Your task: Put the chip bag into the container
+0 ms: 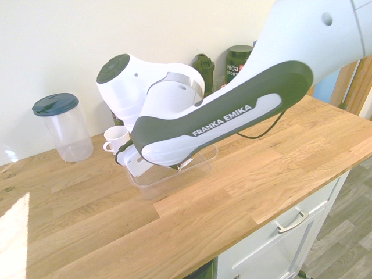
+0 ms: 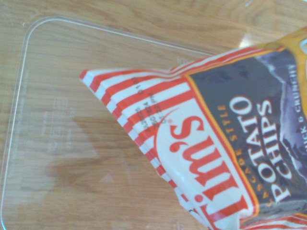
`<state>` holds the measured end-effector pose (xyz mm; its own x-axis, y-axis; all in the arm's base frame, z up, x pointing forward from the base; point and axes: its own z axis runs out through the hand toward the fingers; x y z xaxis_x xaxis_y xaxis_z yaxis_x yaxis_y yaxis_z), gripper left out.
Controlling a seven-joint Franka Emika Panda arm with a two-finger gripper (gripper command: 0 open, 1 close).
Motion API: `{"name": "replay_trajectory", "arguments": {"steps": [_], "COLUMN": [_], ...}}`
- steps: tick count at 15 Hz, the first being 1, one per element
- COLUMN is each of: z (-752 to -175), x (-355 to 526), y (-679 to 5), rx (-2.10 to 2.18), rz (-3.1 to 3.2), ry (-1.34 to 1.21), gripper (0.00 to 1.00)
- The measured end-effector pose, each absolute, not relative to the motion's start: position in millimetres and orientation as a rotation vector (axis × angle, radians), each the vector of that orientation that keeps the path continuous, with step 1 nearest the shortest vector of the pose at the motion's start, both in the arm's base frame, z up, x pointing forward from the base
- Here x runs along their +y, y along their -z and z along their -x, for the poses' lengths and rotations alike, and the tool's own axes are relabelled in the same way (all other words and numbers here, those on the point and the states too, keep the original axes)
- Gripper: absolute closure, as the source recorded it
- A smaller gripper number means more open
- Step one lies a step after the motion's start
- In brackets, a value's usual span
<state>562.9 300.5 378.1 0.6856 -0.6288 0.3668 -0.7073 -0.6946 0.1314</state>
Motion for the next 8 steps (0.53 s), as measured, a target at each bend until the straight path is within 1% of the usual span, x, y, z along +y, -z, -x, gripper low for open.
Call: {"name": "replay_trajectory", "arguments": {"steps": [3,8], "z": [-569.5,-571.2], "x": [306.0,315.6], "y": [-368.5,-371.9], "rx": [-1.078,-1.083], "rz": [-2.628,-2.630], "ry": [-0.399,-0.395], "gripper": [0.00,0.00]}}
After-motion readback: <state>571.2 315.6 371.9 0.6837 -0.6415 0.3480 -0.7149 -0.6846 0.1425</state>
